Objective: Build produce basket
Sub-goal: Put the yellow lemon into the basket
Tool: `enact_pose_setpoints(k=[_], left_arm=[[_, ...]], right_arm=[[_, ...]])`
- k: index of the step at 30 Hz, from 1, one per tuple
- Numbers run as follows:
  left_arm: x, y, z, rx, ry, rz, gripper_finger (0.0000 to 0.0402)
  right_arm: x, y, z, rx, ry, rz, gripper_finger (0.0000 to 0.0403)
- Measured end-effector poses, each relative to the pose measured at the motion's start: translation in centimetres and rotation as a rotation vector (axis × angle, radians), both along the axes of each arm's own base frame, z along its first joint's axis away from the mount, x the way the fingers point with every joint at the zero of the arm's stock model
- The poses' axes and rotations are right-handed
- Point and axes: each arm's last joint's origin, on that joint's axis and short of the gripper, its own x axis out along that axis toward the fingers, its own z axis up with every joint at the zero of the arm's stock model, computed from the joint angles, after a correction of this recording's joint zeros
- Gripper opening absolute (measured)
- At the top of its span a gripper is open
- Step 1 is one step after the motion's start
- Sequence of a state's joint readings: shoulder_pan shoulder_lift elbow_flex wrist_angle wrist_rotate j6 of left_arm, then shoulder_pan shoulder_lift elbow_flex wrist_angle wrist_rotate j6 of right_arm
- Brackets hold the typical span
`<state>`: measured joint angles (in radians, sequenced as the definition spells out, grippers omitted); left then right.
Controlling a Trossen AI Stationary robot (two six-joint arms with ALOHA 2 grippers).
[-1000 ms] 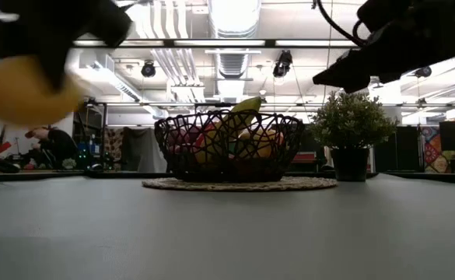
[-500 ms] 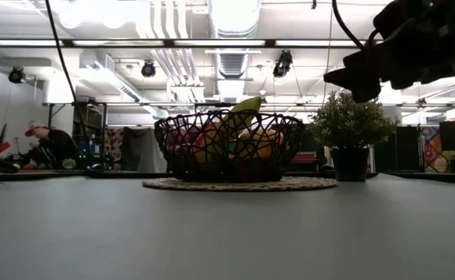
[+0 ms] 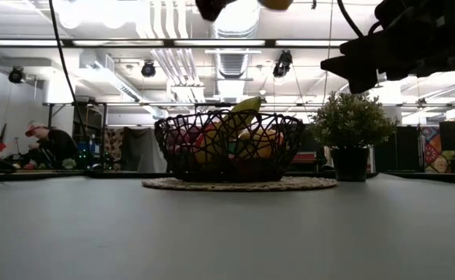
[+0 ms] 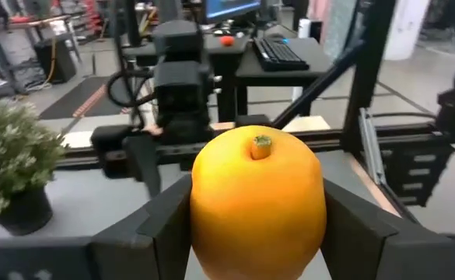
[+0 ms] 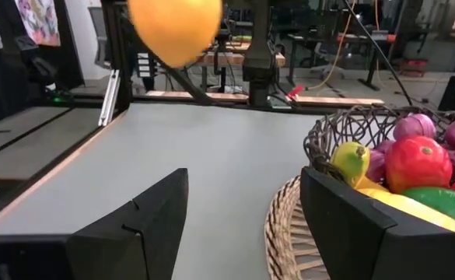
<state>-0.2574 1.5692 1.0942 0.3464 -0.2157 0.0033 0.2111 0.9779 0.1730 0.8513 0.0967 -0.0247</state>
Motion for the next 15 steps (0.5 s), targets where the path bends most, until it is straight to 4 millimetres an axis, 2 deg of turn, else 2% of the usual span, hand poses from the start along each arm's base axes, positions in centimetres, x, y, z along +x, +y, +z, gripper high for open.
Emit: enact_pose_setpoints(k=[6,11,15], left_arm=[[-0.3,1.5,-1.9,-0.031,-0.032,0.044,0.0203],[-0.6,1.9,-2.9,-0.035,-0.025,0.061,0.0205],[-0.8,2.1,-3.5,-0.028,-0.022,0.088,0.0205]], right_arm=[[0.0,0.0,0.5,0.068,-0.039,-0.009,0.0239],[0.0,0.0,1.5,0.072,-0.137,-0.008,0.0273],[0.9,0.1,3.1,0.048,-0.18,-0.032,0.0297]])
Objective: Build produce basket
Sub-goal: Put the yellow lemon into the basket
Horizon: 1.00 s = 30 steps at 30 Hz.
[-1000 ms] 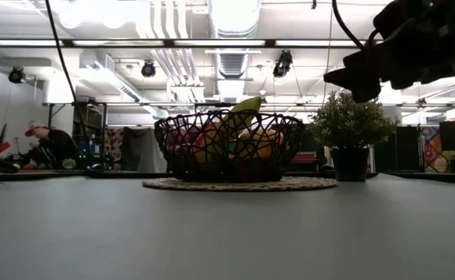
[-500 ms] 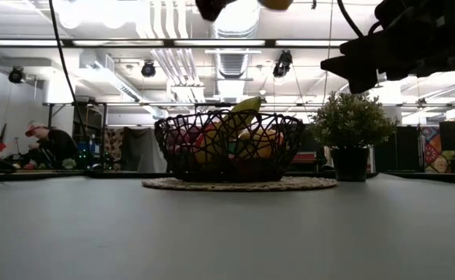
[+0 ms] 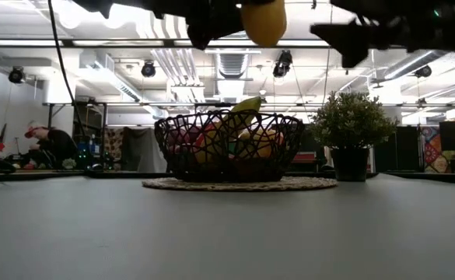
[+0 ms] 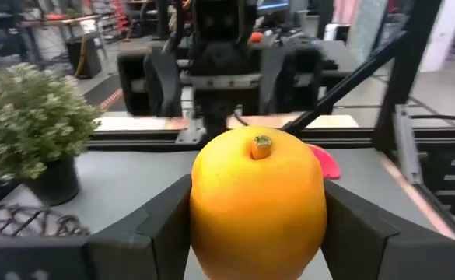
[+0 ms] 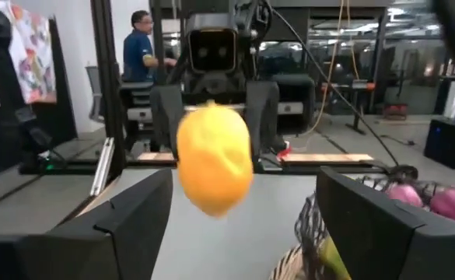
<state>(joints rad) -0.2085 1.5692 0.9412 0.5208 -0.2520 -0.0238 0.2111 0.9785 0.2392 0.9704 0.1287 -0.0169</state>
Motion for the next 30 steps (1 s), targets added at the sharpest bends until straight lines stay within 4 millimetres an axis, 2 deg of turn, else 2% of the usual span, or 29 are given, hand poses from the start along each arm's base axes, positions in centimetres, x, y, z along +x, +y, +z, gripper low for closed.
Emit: enact_pose_setpoints(k=[8,14,21,25,30], left_arm=[[0.0,0.2,0.0,0.01,-0.01,0.07,0.0206],[0.0,0.2,0.4,0.002,-0.043,0.071,0.0207],[0.0,0.4,0.7,0.004,-0.071,0.077,0.0207],[0.0,0.4,0.7,0.004,-0.071,0.077,0.0207],[0.0,0.4,0.7,0.003,-0.077,0.076,0.0216]], right_arm=[[3.4,0.7,3.3,-0.084,0.134,-0.008,0.0301],[5.3,1.0,4.1,-0.126,0.285,-0.053,0.029],[6.8,1.2,4.0,-0.146,0.317,-0.064,0.0277],[7.1,1.3,4.3,-0.15,0.31,-0.064,0.025],[7.1,1.3,4.6,-0.146,0.305,-0.062,0.0188]])
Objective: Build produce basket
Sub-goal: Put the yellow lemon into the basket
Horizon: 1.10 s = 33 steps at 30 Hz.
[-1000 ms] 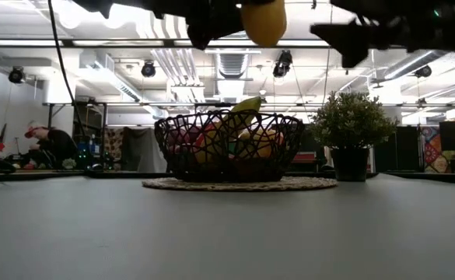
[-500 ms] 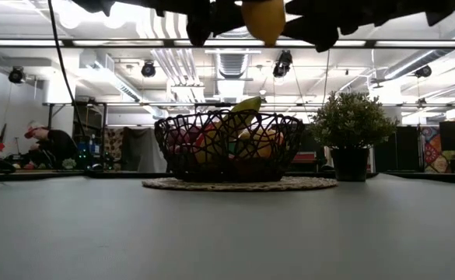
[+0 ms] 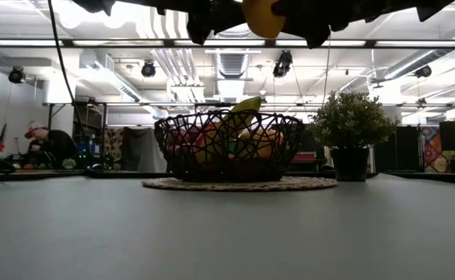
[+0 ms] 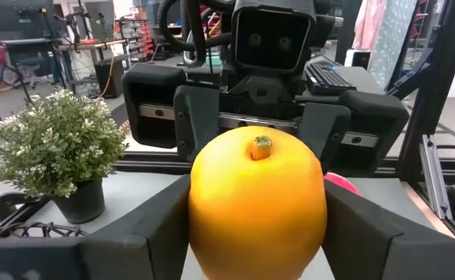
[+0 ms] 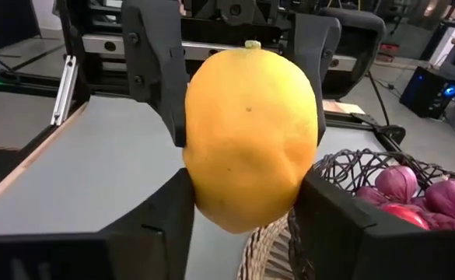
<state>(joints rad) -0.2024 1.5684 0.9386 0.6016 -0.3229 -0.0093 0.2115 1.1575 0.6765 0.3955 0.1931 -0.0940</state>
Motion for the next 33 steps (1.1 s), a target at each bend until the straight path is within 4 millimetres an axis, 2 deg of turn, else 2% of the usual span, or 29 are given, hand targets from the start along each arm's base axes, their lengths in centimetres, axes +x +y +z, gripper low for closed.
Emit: enact_pose_setpoints(k=[3,12,20,26,31,33], left_arm=[[0.0,0.0,0.0,-0.005,-0.005,0.0,0.0234],[-0.3,0.4,0.2,0.092,0.037,0.006,0.0308],[-2.9,1.0,2.3,0.256,0.085,0.0,0.0322],[-6.3,1.7,2.9,0.329,0.057,0.006,0.0322],[-8.6,2.2,2.7,0.314,-0.025,0.026,0.0322],[-9.5,2.3,2.8,0.308,-0.058,0.031,0.0322]], right_arm=[[0.0,0.0,0.1,0.001,-0.004,0.0,0.0162],[0.0,-0.2,0.4,0.005,0.003,-0.056,0.0162],[0.9,-1.7,3.1,-0.029,0.239,-0.165,0.0162],[1.7,-4.8,5.9,-0.039,0.453,-0.285,0.0162],[3.5,-8.8,6.1,-0.056,0.667,-0.357,0.0162],[4.4,-10.7,5.6,-0.036,0.739,-0.35,0.0162]])
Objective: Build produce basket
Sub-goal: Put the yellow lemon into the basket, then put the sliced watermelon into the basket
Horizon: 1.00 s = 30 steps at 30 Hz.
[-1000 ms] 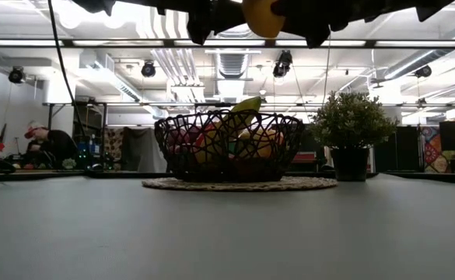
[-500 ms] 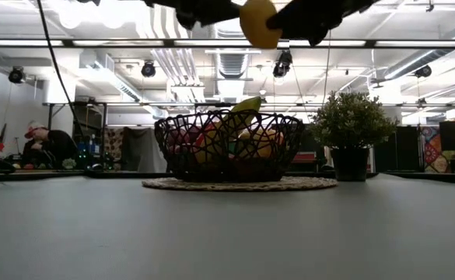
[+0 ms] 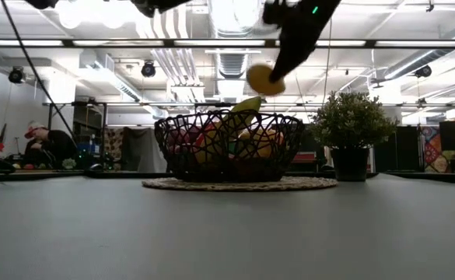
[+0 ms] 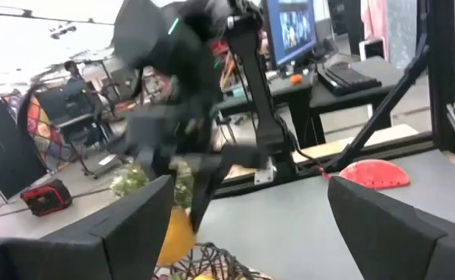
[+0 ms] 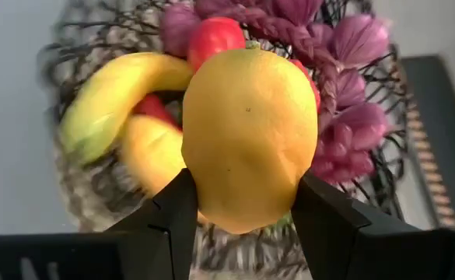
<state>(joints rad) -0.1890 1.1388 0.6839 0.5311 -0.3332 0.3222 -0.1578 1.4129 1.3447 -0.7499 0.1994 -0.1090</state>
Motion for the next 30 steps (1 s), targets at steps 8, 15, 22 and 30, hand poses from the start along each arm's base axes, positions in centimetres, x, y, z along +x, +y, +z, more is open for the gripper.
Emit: enact_pose_setpoints(k=[8,15,22,30], left_arm=[[-2.1,0.4,0.2,0.012,-0.062,0.003,0.0322],[-2.2,0.4,0.3,0.037,-0.063,0.006,0.0322],[-2.2,0.4,0.3,0.05,-0.061,0.008,0.0322],[-2.1,0.4,0.4,0.06,-0.078,0.01,0.0323]], right_arm=[[3.5,-6.8,-3.9,0.08,0.134,-0.011,0.0162],[4.4,-9.4,-6.9,0.109,0.252,-0.037,0.0168],[4.6,-9.6,-7.5,0.106,0.272,-0.02,0.0192],[4.3,-9.5,-6.9,0.101,0.263,-0.021,0.0269]])
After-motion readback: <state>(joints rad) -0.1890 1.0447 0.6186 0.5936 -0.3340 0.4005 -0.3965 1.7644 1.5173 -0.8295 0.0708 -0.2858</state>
